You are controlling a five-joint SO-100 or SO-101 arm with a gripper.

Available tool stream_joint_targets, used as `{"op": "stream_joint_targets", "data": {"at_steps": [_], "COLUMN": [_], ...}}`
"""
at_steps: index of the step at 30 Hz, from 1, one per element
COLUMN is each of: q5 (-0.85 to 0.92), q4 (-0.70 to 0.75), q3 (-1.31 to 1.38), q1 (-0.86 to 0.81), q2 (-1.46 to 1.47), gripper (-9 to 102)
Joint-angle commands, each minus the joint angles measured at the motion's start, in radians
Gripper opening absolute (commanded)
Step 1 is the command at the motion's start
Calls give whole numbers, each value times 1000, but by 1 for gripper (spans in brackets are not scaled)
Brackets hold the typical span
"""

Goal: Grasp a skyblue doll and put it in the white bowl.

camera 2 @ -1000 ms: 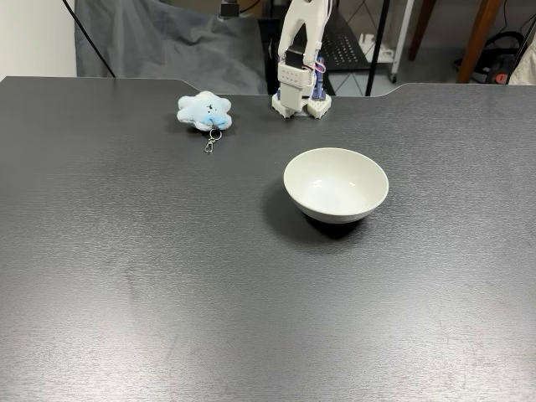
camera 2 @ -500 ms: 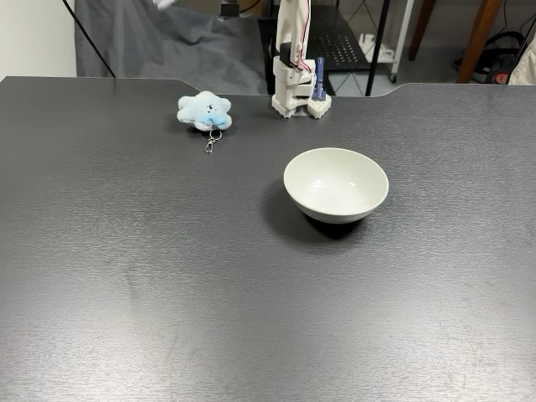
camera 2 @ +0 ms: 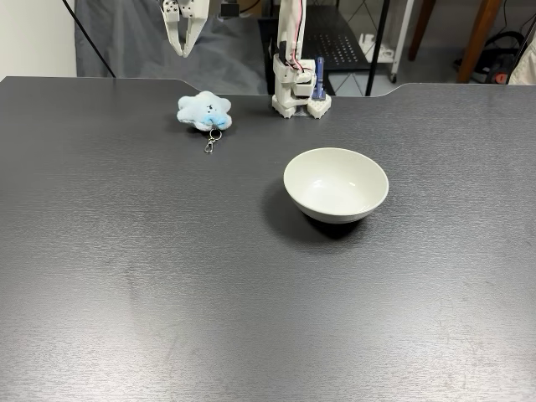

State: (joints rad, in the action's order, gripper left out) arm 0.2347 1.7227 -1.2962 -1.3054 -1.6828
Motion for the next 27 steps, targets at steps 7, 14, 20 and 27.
{"op": "stream_joint_targets", "data": {"at_steps": [7,14,20,27], "q5": [739,1080,1106,1095], "q4": [51,54,52,41], "q3": [3,-38,-293,-479], "q1": [-8,-8,-17,-6], "q2": [-106,-109,-114,-98], "gripper": [-1,-1,-1,-1]}}
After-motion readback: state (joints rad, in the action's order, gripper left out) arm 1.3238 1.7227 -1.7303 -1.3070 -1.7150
